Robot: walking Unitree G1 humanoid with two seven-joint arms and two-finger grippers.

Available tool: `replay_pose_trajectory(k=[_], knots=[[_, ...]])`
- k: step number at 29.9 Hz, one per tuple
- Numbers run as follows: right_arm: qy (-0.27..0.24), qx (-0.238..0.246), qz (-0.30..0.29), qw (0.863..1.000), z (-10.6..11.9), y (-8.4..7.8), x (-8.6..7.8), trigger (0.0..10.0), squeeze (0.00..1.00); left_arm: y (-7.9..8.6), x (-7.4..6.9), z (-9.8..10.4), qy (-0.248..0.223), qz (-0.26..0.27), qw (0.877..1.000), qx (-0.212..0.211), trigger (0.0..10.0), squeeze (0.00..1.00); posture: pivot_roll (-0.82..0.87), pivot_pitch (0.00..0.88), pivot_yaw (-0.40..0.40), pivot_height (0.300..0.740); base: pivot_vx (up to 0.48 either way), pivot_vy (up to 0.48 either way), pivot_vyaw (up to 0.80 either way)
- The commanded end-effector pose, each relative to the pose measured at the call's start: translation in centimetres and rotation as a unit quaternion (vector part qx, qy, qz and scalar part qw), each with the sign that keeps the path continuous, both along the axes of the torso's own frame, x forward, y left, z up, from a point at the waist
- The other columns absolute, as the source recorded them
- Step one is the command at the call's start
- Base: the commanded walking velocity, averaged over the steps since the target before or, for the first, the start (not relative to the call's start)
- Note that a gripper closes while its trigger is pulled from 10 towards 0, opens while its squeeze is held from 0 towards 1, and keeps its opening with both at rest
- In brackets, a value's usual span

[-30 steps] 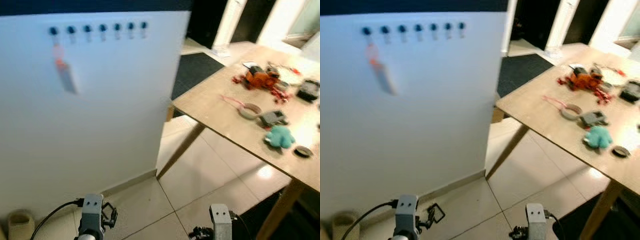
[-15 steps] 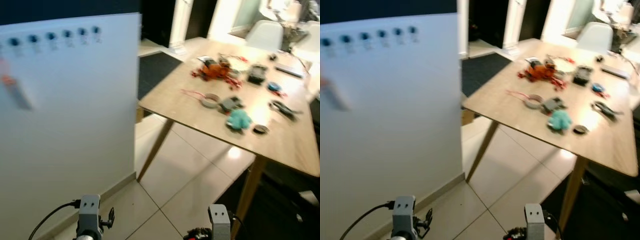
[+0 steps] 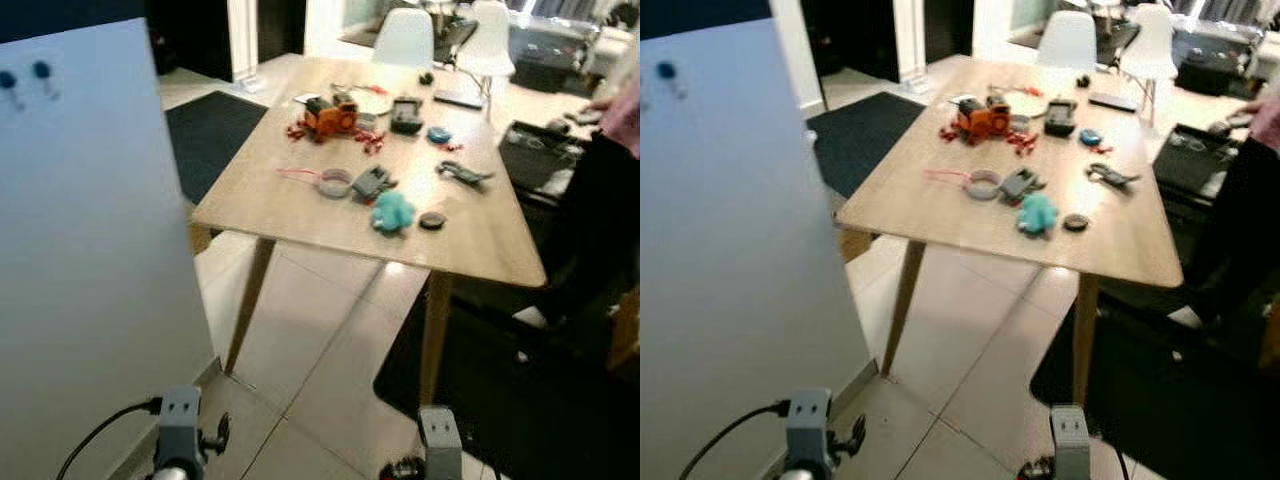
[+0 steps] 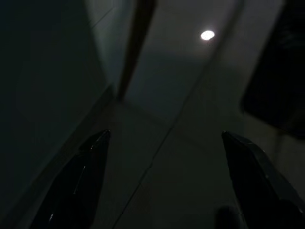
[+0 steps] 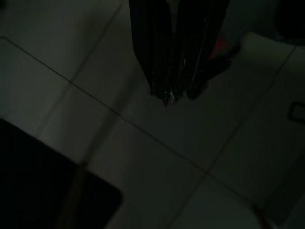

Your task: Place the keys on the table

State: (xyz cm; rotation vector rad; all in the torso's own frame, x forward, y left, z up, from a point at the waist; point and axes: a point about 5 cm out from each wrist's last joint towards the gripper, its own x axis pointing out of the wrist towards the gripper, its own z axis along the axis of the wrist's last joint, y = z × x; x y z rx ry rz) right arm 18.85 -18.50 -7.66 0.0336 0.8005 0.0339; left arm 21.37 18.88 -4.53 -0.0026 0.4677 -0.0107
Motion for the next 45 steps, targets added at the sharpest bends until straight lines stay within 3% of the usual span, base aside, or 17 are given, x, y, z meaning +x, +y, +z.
replay_pose_trajectory(k=[1, 17, 25, 45], knots=[[-0.002, 0.001, 0.002, 1.0, 0.02, 0.16, 0.07, 10.0, 0.0, 0.34, -1.15, -0.7, 0.018, 0.006, 1.0, 0.003, 10.0, 0.0, 0.05, 0.057, -0.022, 0.74, 0.0, 0.0, -0.8], [-0.002, 0.002, 0.012, 1.0, 0.03, 0.31, 0.1, 10.0, 0.0, 0.77, -1.21, -0.69, 0.016, 0.023, 1.0, 0.007, 10.0, 0.0, 0.05, 0.053, -0.028, 0.74, 0.0, 0.0, -0.73], [-0.003, 0.003, 0.018, 1.0, 0.07, 0.49, 0.22, 10.0, 0.0, 0.95, -1.23, -0.86, 0.028, 0.039, 0.999, 0.021, 10.0, 0.0, 0.05, 0.057, -0.032, 0.74, 0.0, 0.0, 0.0], [-0.004, 0.004, 0.018, 1.0, 0.07, 0.55, 0.2, 10.0, 0.0, 1.02, -1.05, -1.12, 0.049, 0.043, 0.998, 0.003, 10.0, 0.0, 0.05, 0.058, -0.026, 0.74, 0.088, 0.0, 0.0]])
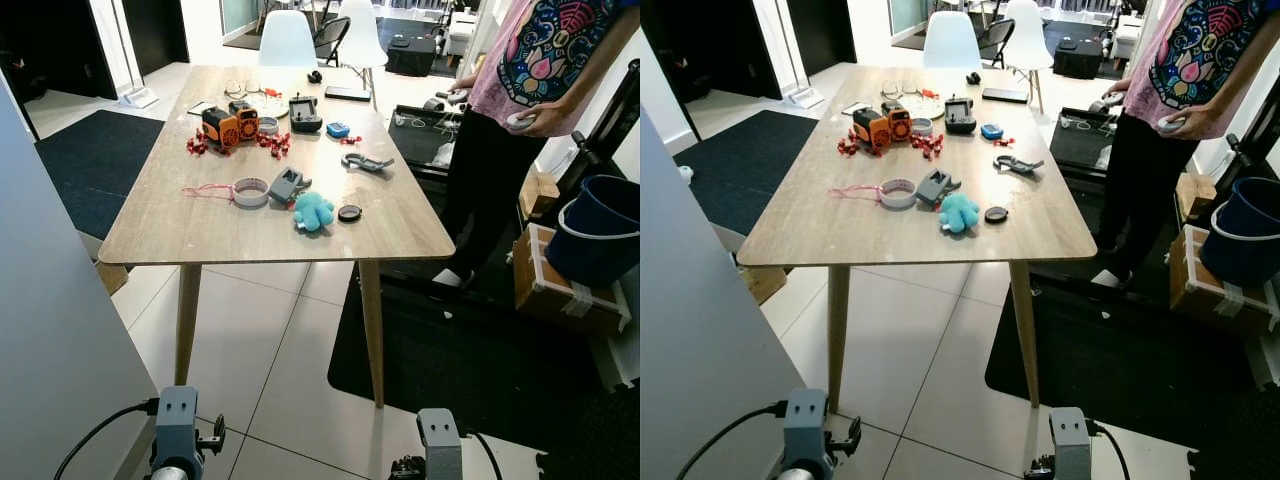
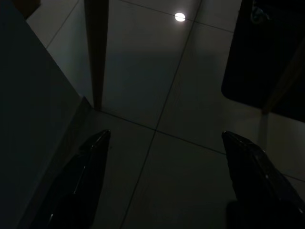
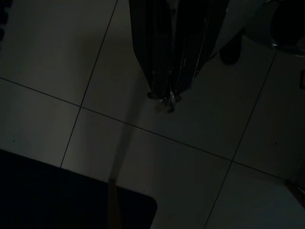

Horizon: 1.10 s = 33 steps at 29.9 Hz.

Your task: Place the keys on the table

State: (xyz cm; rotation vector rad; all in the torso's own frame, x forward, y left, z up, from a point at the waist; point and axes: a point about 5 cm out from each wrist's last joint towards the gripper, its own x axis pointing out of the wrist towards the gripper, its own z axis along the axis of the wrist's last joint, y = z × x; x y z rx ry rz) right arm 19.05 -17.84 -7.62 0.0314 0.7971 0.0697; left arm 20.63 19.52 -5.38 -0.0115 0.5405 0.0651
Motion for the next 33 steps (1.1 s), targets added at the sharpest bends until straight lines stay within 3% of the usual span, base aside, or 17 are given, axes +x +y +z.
replay_pose_trajectory(k=[1, 17, 33], knots=[[-0.002, -0.002, 0.001, 1.0, 0.03, -0.12, 0.01, 10.0, 0.0, 0.38, -0.3, -0.26, 0.012, 0.006, 1.0, -0.002, 10.0, 0.0, 0.05, 0.058, -0.026, 0.74, 0.326, 0.0, 0.0], [-0.003, -0.003, 0.001, 1.0, 0.02, -0.15, -0.06, 10.0, 0.0, 0.41, -0.28, -0.23, 0.01, 0.005, 1.0, -0.004, 10.0, 0.0, 0.05, 0.053, -0.028, 0.74, 0.357, 0.0, 0.0], [-0.002, -0.002, 0.005, 1.0, 0.02, -0.07, -0.03, 10.0, 0.0, 0.3, -0.12, 0.36, -0.025, -0.007, 1.0, -0.001, 10.0, 0.0, 0.05, 0.055, -0.032, 0.74, 0.0, 0.0, 0.0]])
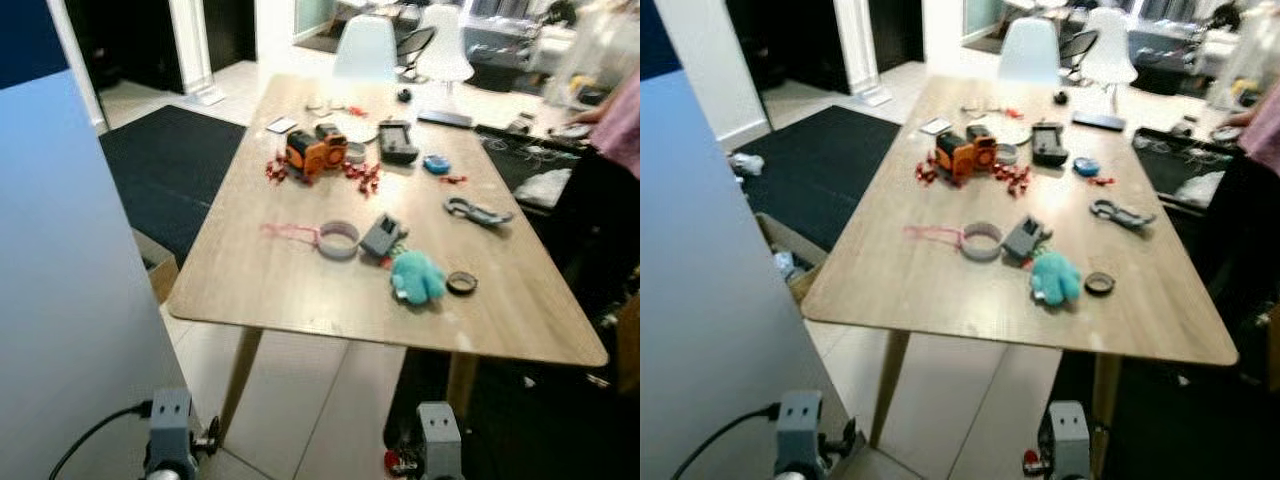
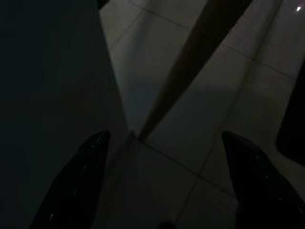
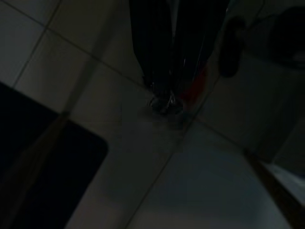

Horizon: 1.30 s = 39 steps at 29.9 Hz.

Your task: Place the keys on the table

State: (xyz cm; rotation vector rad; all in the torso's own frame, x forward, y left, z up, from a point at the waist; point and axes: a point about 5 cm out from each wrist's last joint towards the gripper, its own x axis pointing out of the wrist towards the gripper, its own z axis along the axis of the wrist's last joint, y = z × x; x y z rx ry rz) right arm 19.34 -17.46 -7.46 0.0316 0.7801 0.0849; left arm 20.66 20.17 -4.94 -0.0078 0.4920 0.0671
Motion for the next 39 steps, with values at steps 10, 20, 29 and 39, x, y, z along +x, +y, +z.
replay_pose_trajectory(k=[10, 20, 29, 39], knots=[[0.007, -0.005, -0.003, 1.0, -0.17, -0.38, -0.35, 10.0, 0.0, -0.66, -0.21, -0.02, -0.008, -0.021, 1.0, -0.009, 10.0, 0.0, 0.05, 0.062, -0.029, 0.74, 0.0, 0.0, 0.0], [0.01, -0.006, -0.007, 1.0, -0.26, -0.47, -0.53, 10.0, 0.0, -0.86, -0.32, -0.09, -0.006, -0.028, 1.0, -0.012, 10.0, 0.0, 0.05, 0.062, -0.027, 0.74, 0.0, -0.365, 0.0], [0.01, -0.006, -0.008, 1.0, -0.25, -0.6, -0.56, 10.0, 0.0, -0.95, -0.33, -0.14, -0.004, -0.032, 0.999, -0.014, 10.0, 0.0, 0.05, 0.063, -0.026, 0.74, 0.0, -0.37, 0.0], [0.016, -0.007, -0.014, 1.0, -0.4, -0.81, -0.84, 10.0, 0.0, -0.86, -0.28, -0.45, 0.022, -0.042, 0.999, -0.007, 10.0, 0.0, 0.05, 0.067, -0.025, 0.74, 0.0, -0.072, 0.0]])
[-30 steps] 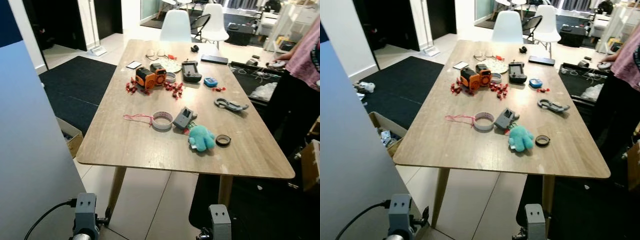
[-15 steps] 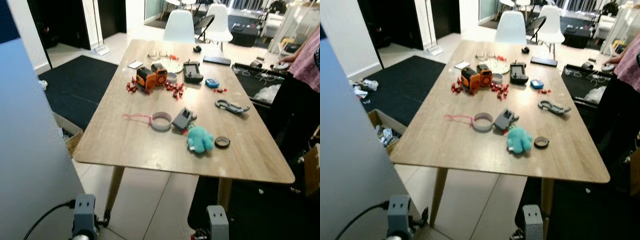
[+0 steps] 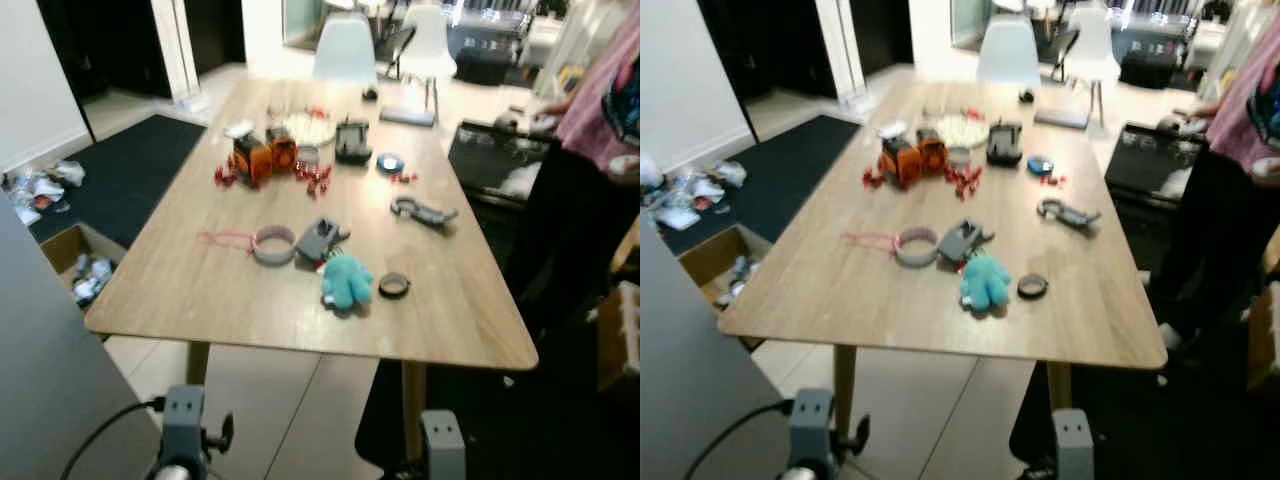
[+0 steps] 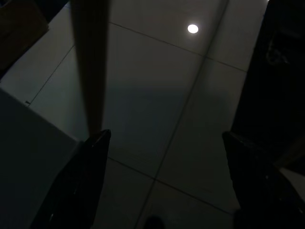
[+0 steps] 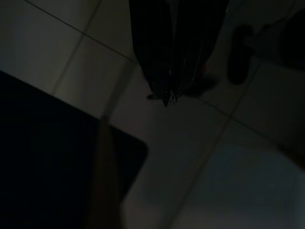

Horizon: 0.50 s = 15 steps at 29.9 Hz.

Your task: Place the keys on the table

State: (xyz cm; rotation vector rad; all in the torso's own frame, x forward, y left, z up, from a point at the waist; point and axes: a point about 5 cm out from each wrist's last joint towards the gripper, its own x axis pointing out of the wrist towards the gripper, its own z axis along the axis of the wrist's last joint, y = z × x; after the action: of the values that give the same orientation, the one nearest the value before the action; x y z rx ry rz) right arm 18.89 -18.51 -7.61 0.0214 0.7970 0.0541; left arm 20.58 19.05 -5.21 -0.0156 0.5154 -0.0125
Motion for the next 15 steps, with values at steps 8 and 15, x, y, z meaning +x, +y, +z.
replay_pose_trajectory(k=[8, 15], knots=[[0.008, -0.003, -0.04, 0.999, -0.3, -1.0, -0.9, 10.0, 0.0, -0.2, 0.0, -0.1, 0.007, -0.02, 1.0, 0.008, 10.0, 0.0, 0.04, 0.077, -0.019, 0.74, 0.0, 0.0, 0.0], [-0.015, -0.056, -0.12, 0.991, 0.4, -5.1, -1.5, 10.0, 0.0, -0.6, -0.1, -0.1, 0.006, -0.026, 1.0, 0.009, 10.0, 0.0, 0.04, 0.072, -0.023, 0.74, 0.0, 0.0, 0.0]])
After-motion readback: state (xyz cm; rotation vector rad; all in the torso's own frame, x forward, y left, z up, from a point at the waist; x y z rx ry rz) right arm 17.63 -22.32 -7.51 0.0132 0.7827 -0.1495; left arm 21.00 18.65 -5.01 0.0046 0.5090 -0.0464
